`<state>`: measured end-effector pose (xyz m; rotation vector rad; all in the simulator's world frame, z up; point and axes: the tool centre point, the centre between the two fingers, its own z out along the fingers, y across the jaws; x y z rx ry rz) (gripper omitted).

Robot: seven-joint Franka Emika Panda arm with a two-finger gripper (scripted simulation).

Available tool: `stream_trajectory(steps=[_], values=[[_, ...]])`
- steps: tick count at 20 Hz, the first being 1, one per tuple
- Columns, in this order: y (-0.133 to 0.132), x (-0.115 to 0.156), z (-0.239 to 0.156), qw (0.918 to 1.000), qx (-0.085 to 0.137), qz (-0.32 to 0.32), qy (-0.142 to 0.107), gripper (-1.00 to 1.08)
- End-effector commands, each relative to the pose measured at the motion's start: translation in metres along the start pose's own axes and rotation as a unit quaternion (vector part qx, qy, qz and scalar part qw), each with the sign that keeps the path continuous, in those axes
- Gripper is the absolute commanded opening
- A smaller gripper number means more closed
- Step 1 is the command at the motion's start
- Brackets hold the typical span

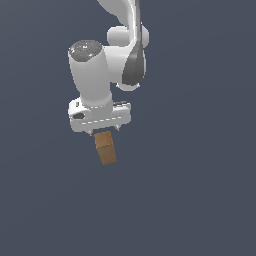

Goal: Pick up the object and move it to a goal position.

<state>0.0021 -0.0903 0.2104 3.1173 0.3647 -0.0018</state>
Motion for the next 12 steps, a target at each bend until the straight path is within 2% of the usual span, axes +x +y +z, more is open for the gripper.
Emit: stream_trajectory(steps=[1, 12], values=[[0.005, 0.003, 0.009, 1.0000, 0.001, -0.010, 0.001, 1.00], [0.009, 0.004, 0.022, 0.9999, 0.001, -0.016, 0.000, 1.00]])
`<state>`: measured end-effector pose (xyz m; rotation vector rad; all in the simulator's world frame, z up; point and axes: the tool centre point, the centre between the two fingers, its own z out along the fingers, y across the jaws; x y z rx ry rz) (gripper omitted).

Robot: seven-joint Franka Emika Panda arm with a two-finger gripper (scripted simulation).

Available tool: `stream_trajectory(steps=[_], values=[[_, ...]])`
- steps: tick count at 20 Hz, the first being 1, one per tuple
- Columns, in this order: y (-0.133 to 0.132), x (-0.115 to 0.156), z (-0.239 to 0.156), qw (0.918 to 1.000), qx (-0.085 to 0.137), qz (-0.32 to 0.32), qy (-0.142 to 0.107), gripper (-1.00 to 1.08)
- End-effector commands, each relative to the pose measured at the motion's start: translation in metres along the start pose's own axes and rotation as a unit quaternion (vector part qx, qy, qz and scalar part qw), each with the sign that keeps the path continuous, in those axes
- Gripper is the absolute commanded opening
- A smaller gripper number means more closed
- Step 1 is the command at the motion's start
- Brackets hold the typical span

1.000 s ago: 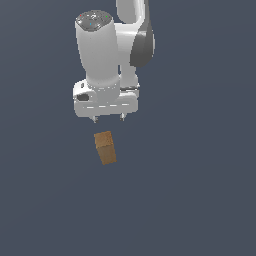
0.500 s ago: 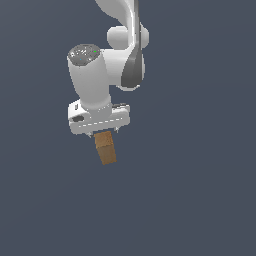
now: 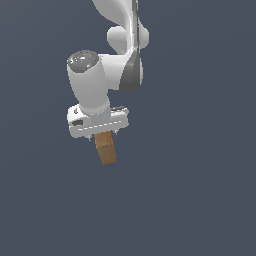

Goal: Pick up the object and move it to a goal position.

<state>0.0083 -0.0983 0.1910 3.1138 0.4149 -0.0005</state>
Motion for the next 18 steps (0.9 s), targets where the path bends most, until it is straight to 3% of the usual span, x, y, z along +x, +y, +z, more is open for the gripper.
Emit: stream_trajectory(steps=[1, 14, 15, 18], values=[[0.000, 0.000, 0.006, 1.0000, 0.000, 0.000, 0.000, 1.00], [0.001, 0.000, 0.048, 1.0000, 0.000, -0.002, 0.000, 1.00], [0.001, 0.000, 0.048, 1.0000, 0.000, -0.002, 0.000, -1.00], [0.001, 0.000, 0.048, 1.0000, 0.000, -0.002, 0.000, -1.00]])
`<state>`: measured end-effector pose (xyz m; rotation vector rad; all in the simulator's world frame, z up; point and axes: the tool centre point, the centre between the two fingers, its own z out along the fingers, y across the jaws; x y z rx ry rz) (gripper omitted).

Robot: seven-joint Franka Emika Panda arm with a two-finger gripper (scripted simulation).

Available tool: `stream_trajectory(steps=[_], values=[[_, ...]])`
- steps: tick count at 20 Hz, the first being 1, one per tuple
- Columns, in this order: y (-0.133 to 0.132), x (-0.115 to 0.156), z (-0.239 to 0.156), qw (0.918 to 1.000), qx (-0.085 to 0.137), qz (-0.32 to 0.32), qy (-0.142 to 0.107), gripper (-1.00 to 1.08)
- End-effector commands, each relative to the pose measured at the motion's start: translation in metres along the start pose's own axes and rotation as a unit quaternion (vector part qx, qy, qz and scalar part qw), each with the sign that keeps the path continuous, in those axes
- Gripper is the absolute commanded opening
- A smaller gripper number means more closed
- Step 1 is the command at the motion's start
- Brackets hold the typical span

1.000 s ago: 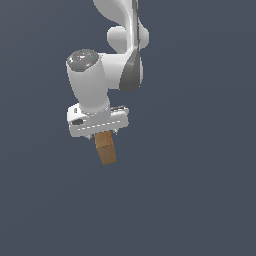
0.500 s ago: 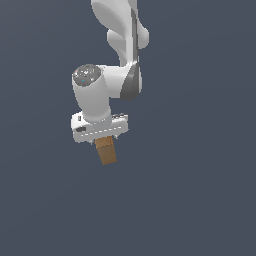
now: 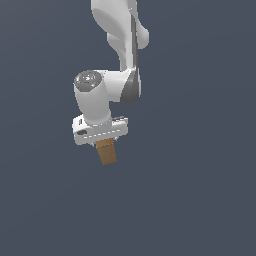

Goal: Pick up the object and move it to a goal position.

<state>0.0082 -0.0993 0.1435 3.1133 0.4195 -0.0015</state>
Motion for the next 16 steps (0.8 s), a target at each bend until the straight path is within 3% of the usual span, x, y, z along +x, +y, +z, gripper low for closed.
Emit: stream_trajectory(steps=[1, 10, 16], values=[[0.000, 0.001, 0.001, 1.0000, 0.000, 0.000, 0.000, -1.00], [-0.001, 0.000, -0.003, 1.0000, 0.000, 0.000, 0.000, -1.00], [-0.006, -0.001, -0.025, 1.0000, 0.000, 0.000, 0.000, -1.00]])
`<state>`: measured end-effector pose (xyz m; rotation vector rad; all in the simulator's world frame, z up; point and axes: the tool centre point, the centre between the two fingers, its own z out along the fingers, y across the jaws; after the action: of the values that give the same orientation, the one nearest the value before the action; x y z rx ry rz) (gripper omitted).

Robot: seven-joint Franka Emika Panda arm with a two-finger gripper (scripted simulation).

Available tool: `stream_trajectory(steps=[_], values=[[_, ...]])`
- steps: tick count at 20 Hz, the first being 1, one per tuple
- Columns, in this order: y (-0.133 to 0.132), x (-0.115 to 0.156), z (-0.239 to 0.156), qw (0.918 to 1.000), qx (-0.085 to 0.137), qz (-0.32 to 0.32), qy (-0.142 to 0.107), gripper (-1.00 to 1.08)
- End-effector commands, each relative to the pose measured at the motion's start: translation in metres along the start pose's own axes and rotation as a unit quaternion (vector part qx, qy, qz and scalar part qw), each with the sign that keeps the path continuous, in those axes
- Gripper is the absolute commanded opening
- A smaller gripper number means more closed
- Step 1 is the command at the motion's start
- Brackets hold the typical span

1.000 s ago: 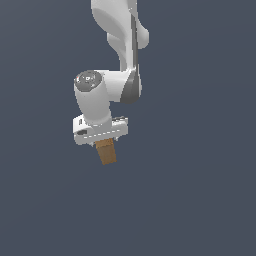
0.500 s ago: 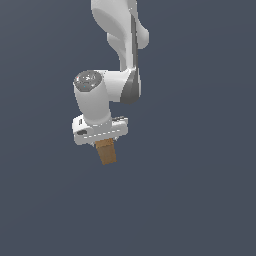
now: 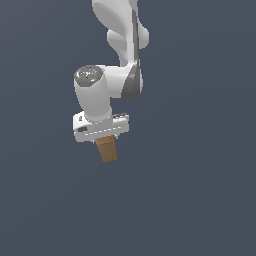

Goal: Pick up the object and move it to a goal position.

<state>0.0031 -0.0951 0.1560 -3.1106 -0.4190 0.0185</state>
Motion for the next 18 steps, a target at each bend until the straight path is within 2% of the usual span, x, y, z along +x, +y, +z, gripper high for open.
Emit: stream_trajectory(steps=[1, 8, 18], values=[[-0.002, 0.002, -0.019, 1.0000, -0.002, 0.000, 0.005, -1.00], [-0.016, -0.002, -0.078, 1.0000, -0.003, 0.000, 0.005, -1.00], [-0.042, -0.008, -0.191, 1.0000, -0.003, 0.000, 0.005, -1.00]])
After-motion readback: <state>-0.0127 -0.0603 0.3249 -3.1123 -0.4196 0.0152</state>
